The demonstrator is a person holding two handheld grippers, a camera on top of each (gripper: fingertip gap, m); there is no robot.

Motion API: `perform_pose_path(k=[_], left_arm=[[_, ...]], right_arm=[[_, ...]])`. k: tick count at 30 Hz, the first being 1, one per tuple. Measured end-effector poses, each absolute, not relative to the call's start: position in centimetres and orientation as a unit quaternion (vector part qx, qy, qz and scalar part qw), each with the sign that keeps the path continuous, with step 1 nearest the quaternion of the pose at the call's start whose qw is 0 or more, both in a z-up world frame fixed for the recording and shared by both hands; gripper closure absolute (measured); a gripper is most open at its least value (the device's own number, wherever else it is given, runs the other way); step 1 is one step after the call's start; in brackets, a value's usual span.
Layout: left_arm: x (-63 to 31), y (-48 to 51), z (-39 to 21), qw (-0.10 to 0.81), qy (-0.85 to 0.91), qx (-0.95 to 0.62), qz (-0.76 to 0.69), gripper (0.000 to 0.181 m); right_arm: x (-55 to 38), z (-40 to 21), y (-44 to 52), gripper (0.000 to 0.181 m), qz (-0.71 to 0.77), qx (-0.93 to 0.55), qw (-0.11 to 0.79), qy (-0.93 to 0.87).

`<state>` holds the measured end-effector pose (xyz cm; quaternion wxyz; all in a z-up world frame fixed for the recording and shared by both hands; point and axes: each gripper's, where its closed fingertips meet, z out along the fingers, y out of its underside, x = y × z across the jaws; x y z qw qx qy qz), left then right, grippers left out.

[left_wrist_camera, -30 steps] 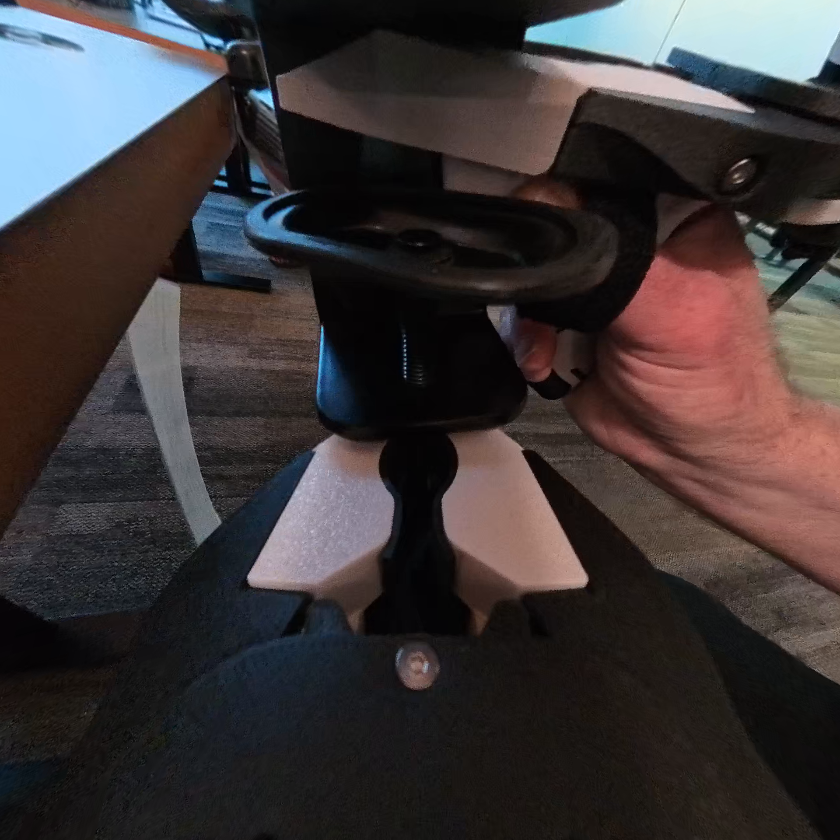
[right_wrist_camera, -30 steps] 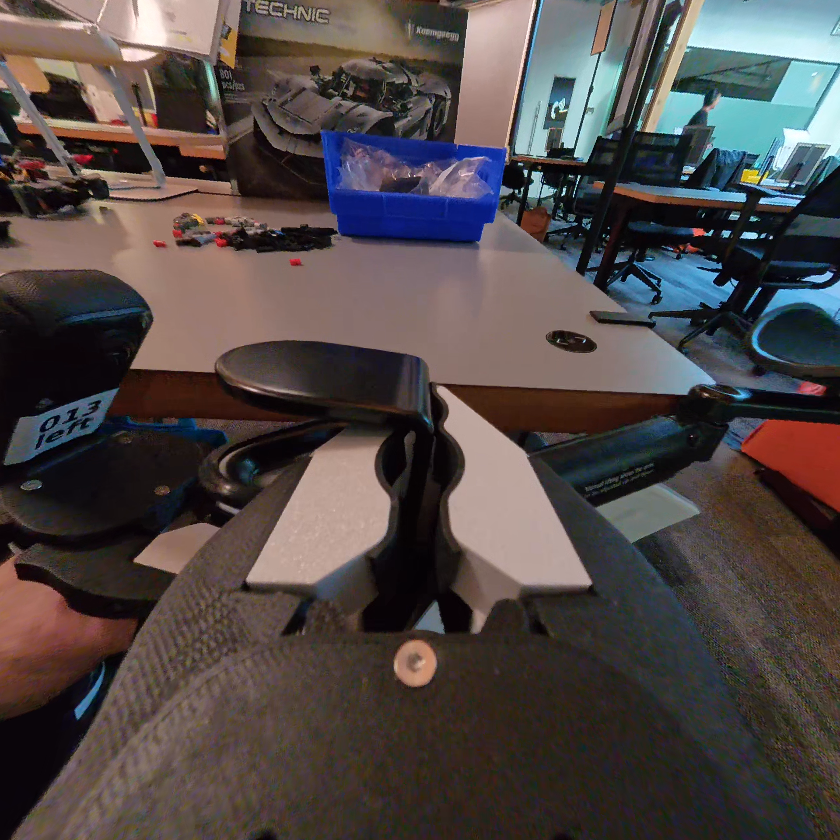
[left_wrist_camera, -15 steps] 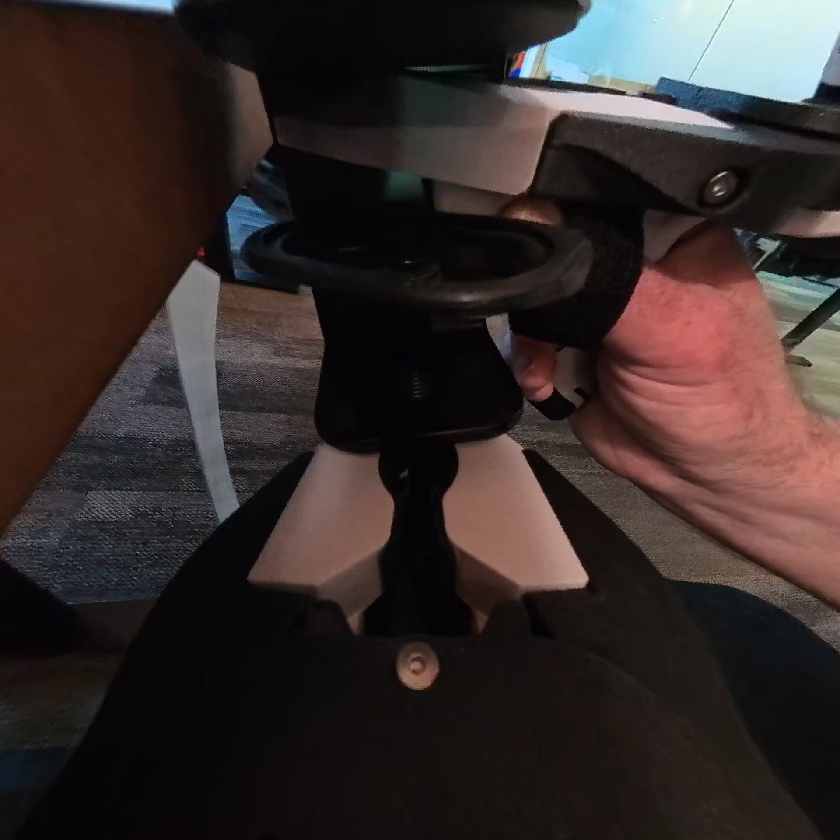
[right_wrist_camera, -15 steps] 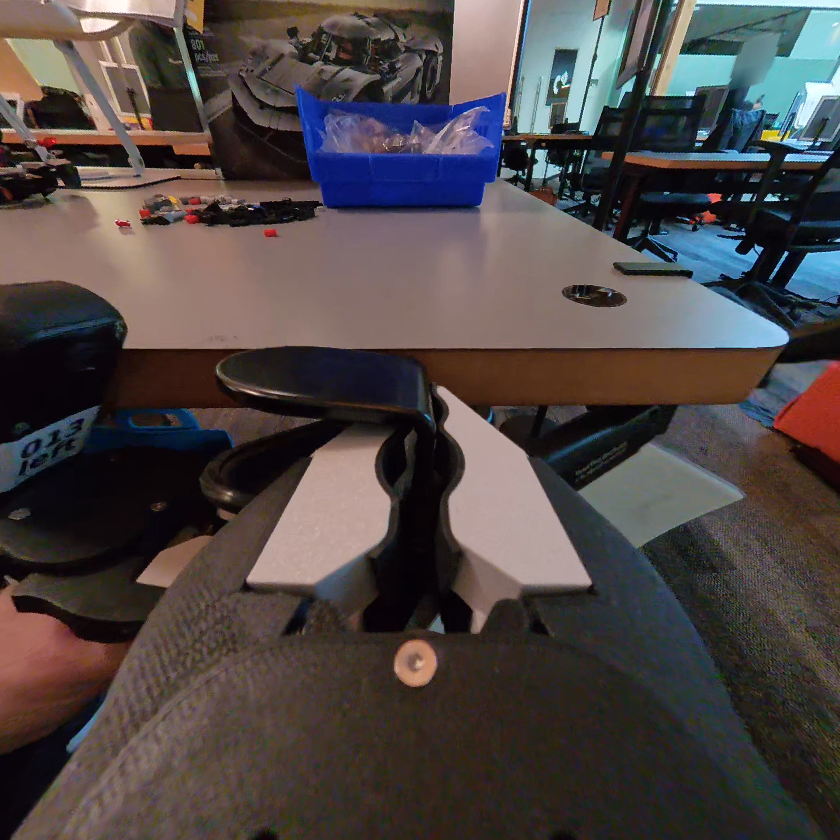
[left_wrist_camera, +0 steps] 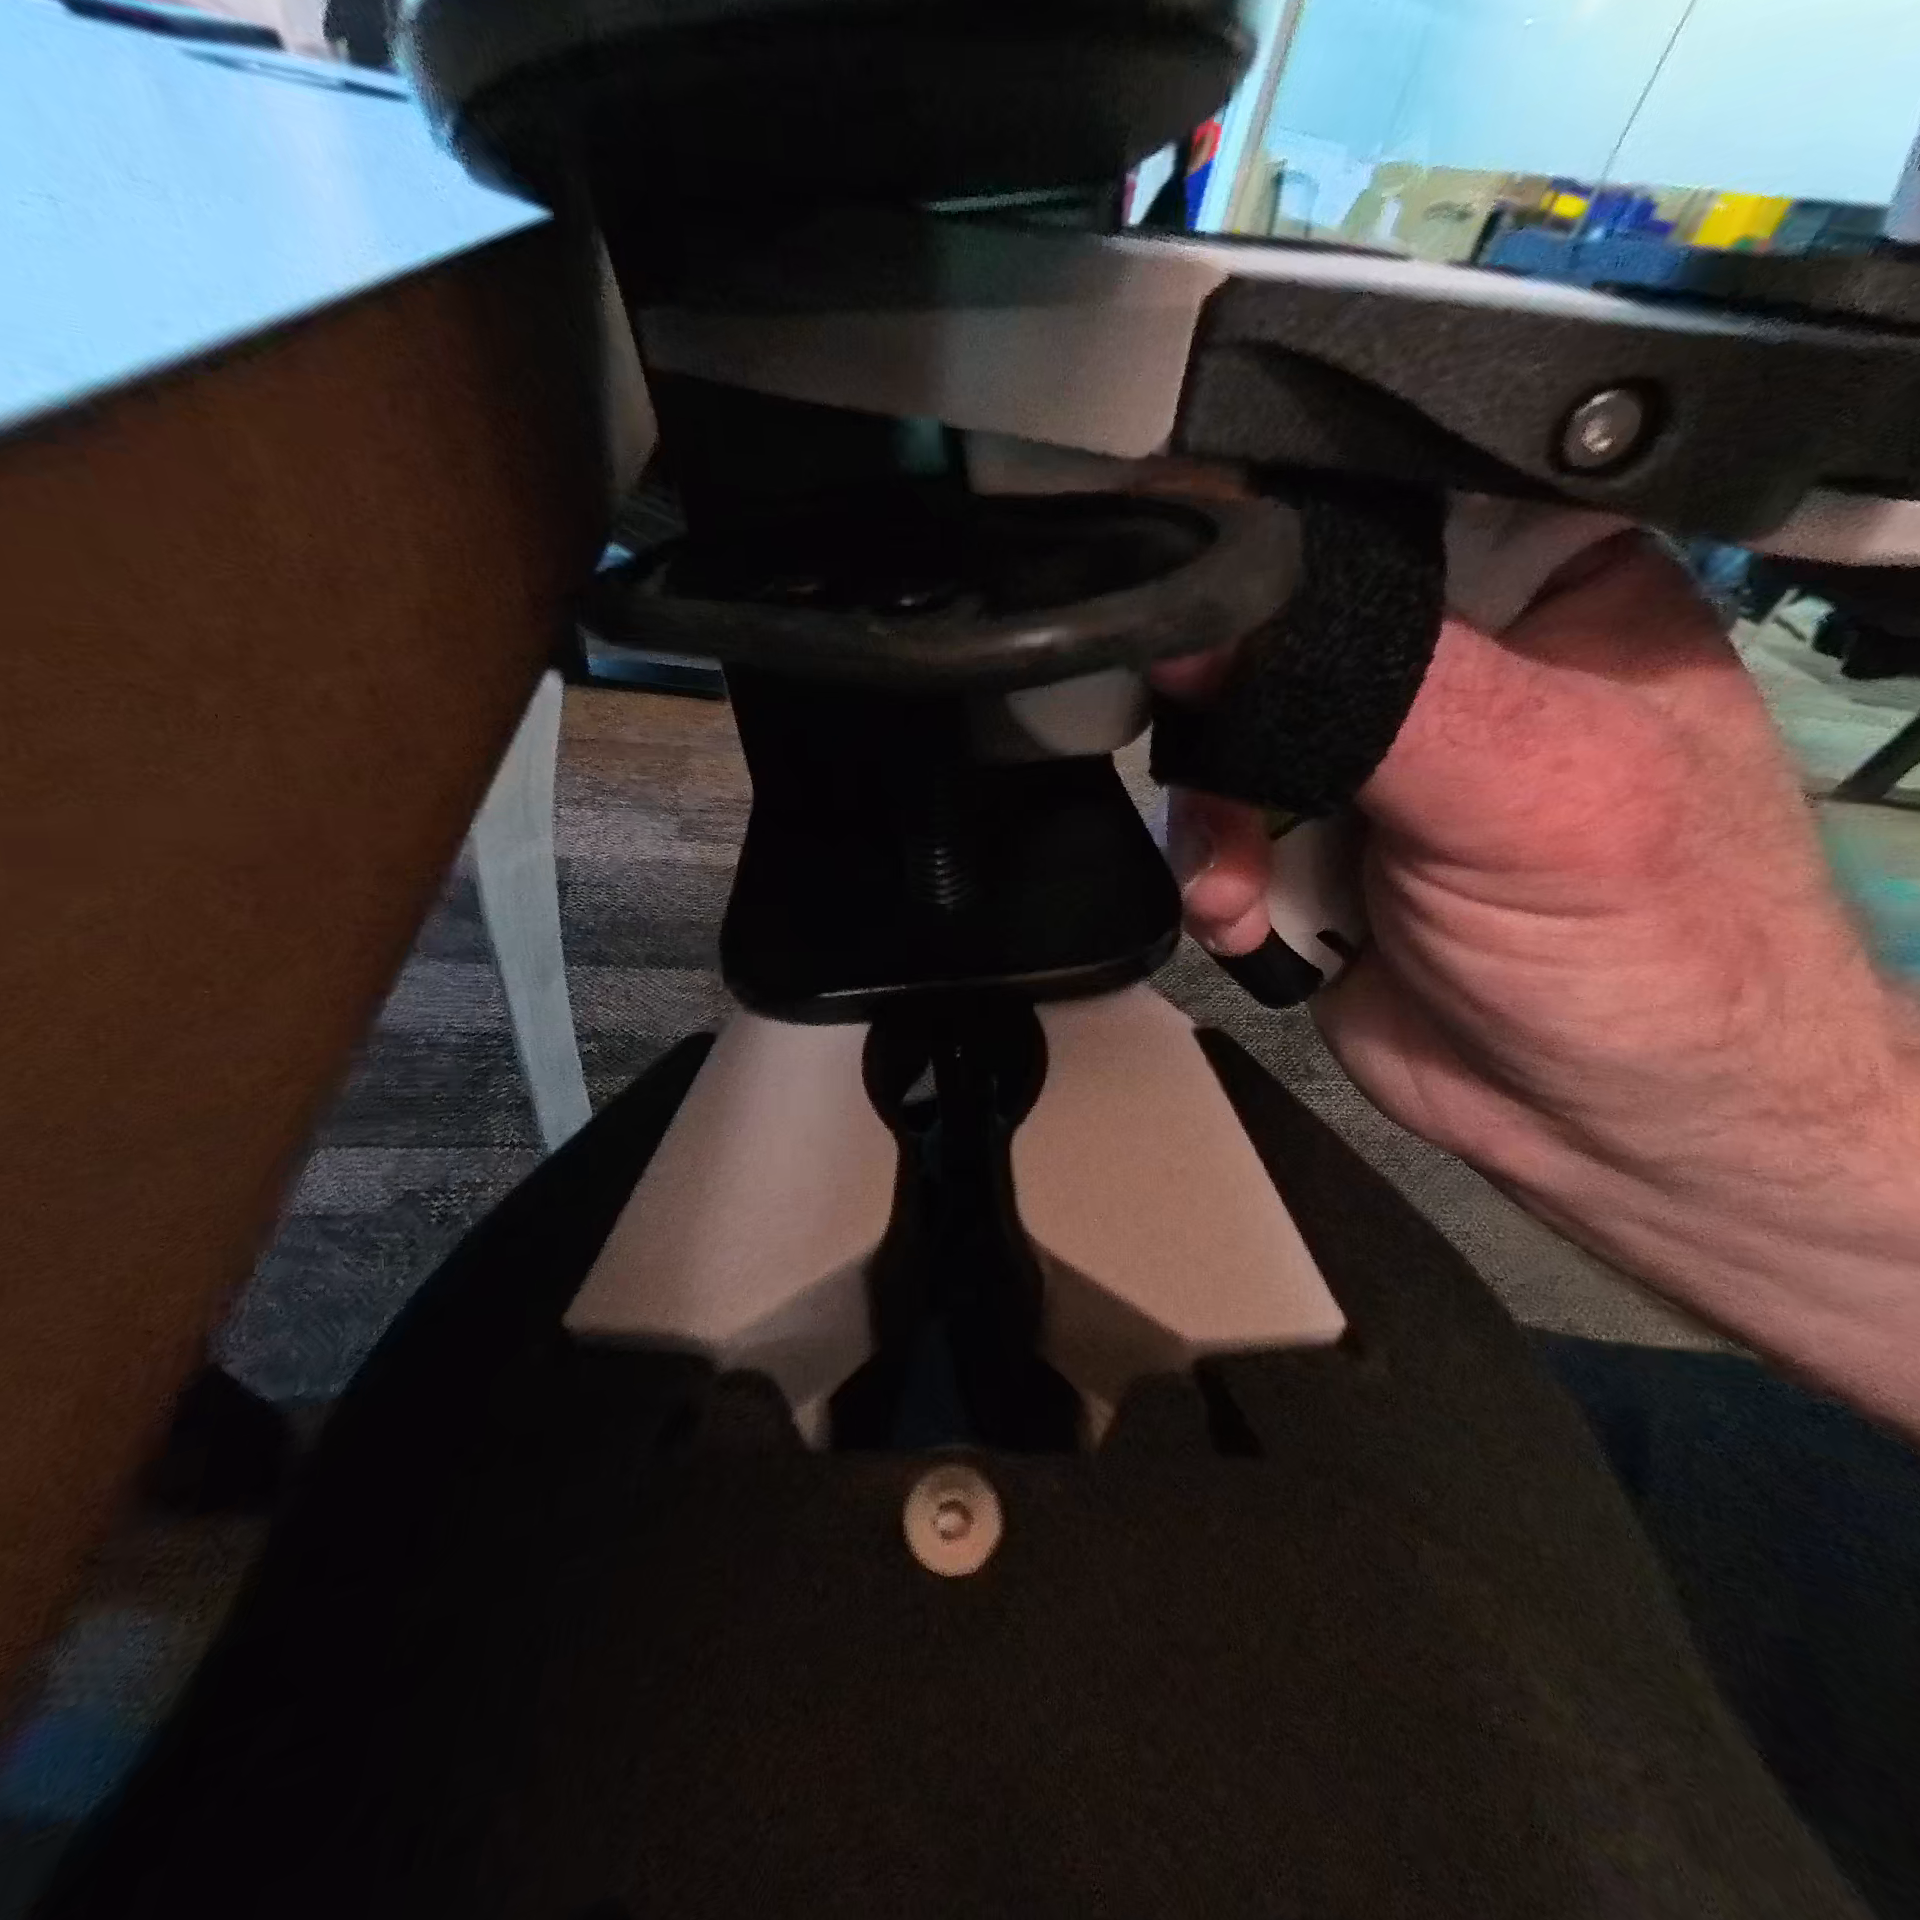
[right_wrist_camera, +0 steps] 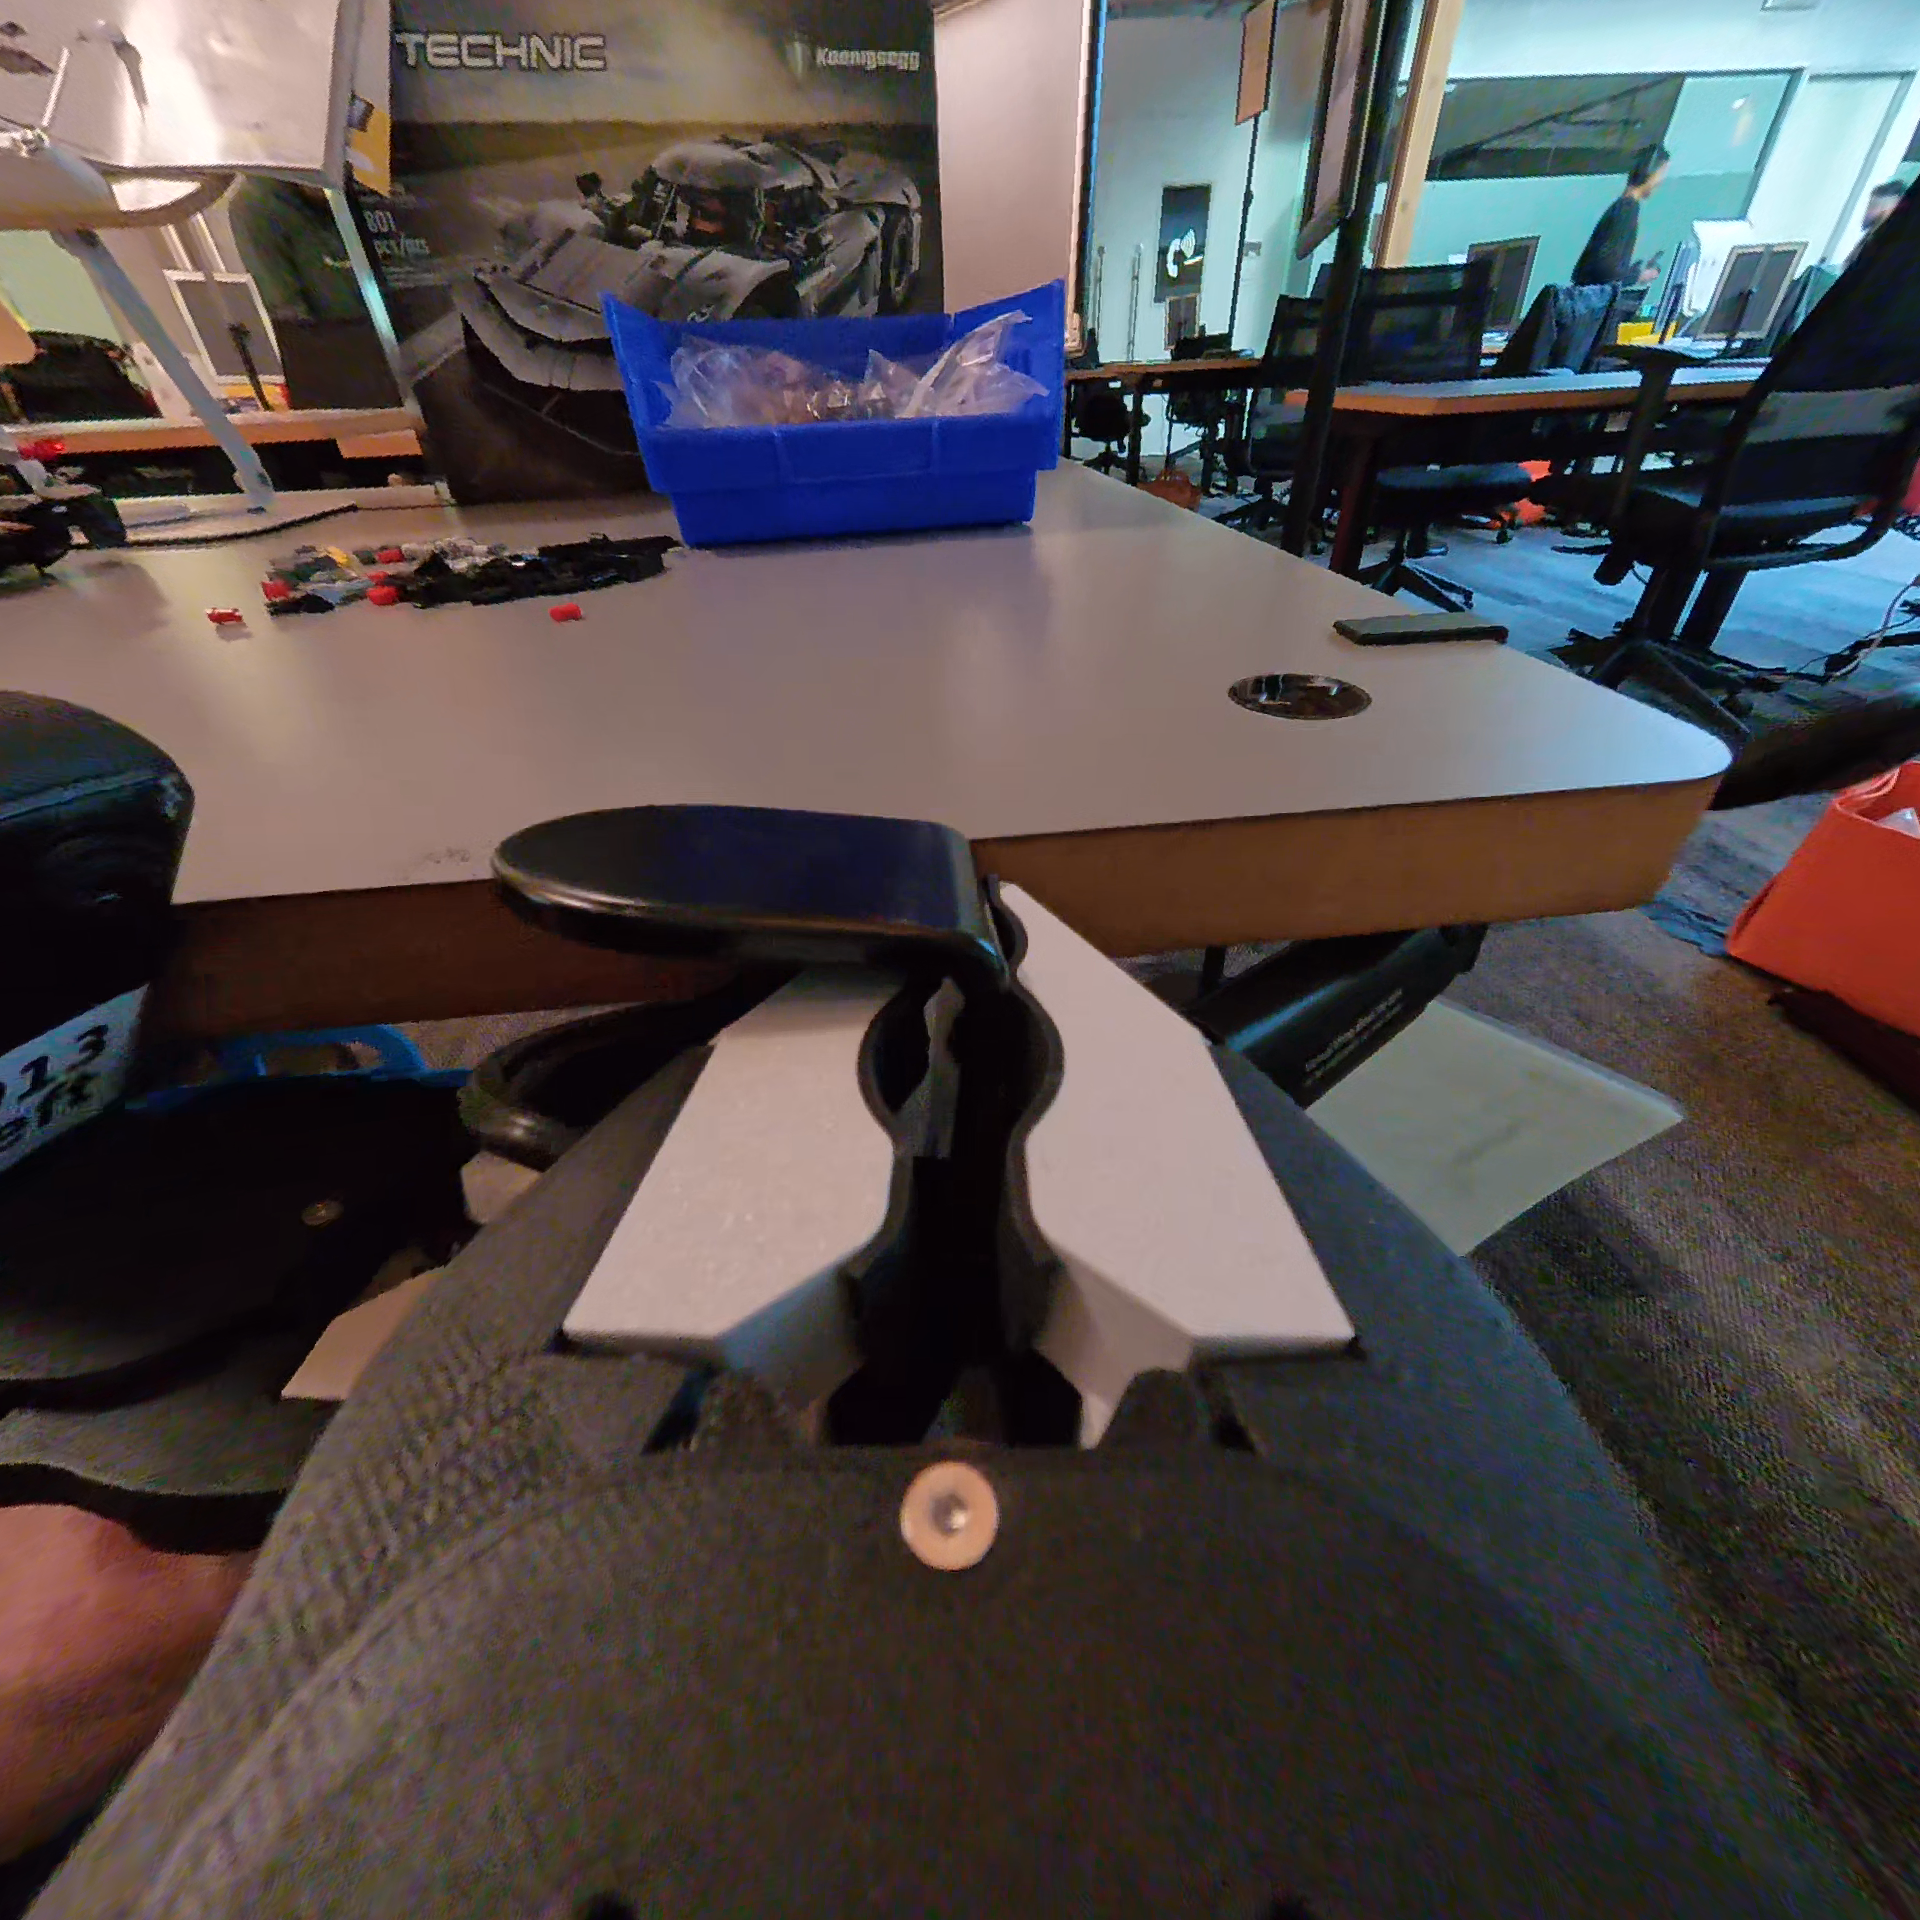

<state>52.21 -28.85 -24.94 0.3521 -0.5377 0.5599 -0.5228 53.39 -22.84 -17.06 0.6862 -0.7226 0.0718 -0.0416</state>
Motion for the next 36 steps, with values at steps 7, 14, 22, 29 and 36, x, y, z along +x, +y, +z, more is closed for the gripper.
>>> perform_pose_path(k=[7,14,22,29,36], left_arm=[[51.6,-27.8,-25.0,0.357,0.534,-0.573,-0.509,0.170],[48.4,-29.2,-23.3,0.338,0.538,-0.586,-0.503,0.129],[46.2,-31.1,-21.9,0.324,0.552,-0.587,-0.495,0.122],[45.8,-30.3,-18.6,0.463,0.626,-0.510,-0.366,0.125],[45.3,-28.1,-17.8,0.548,0.665,-0.457,-0.220,0.132]], right_arm=[[53.0,-16.9,-22.8,0.178,-0.059,-0.722,0.688,0.043],[52.9,-16.6,-22.7,0.178,-0.065,-0.717,0.693,0.041],[52.8,-16.7,-22.7,0.177,-0.069,-0.715,0.695,0.034],[52.9,-17.0,-22.8,0.177,-0.080,-0.709,0.700,0.028],[52.9,-17.1,-22.8,0.177,-0.076,-0.702,0.707,0.029]])
